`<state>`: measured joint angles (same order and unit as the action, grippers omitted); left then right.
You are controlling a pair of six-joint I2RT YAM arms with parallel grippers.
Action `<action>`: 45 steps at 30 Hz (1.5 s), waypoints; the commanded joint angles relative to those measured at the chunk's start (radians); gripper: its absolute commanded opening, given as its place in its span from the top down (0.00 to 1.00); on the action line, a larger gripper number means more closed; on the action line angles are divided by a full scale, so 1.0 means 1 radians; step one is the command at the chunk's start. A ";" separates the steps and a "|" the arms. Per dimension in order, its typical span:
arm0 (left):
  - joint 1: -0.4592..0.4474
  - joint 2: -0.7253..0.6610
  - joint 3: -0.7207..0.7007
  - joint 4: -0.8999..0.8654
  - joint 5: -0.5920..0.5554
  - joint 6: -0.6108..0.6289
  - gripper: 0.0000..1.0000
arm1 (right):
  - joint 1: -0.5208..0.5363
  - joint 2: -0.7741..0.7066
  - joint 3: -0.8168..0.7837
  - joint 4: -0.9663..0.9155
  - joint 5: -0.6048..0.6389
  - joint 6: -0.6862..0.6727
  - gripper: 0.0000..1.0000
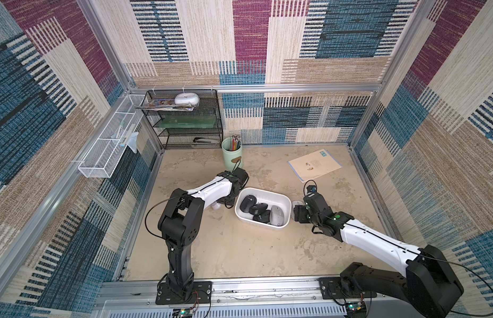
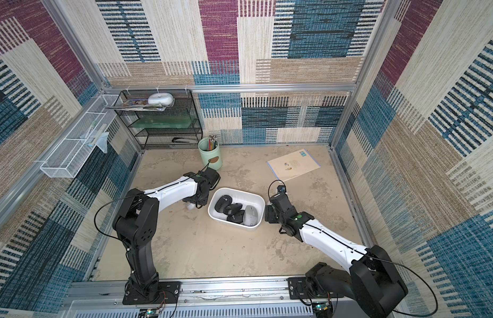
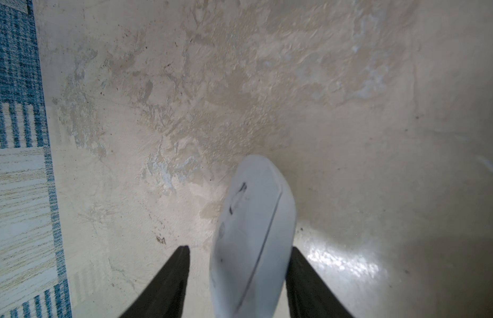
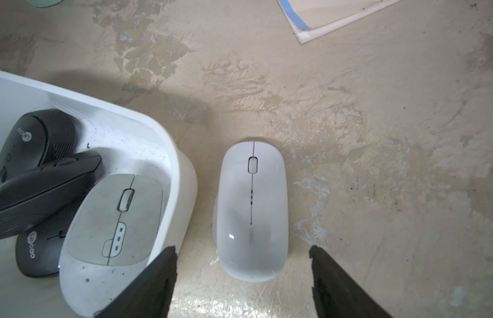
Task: Take out the mouse from the storage box
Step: Place the mouse at the center of the board, then pick up the mouse from the storage box.
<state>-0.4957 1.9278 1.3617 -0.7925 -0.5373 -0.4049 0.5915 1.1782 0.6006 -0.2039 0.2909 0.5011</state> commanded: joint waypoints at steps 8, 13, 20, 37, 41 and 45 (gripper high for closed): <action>-0.006 -0.160 -0.120 0.121 0.052 0.003 0.29 | 0.002 0.003 0.026 -0.009 0.013 -0.007 0.21; -0.018 -0.356 -0.258 0.273 0.177 0.027 0.27 | 0.001 -0.002 0.030 -0.019 0.016 -0.010 0.21; -0.147 -0.413 -0.212 0.283 0.278 0.123 0.24 | 0.002 0.001 0.048 -0.019 0.014 -0.011 0.21; -0.383 -0.178 -0.019 0.159 0.216 0.381 0.18 | 0.003 -0.005 0.027 -0.013 0.005 -0.005 0.21; -0.397 -0.125 0.010 0.132 0.179 0.399 0.18 | 0.002 -0.005 0.022 -0.012 0.005 -0.006 0.21; -0.401 -0.075 0.040 0.111 0.168 0.411 0.18 | 0.002 -0.004 0.017 -0.007 0.006 -0.004 0.21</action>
<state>-0.8944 1.8309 1.3830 -0.6476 -0.3374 -0.0189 0.5934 1.1774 0.6224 -0.2184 0.2939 0.4931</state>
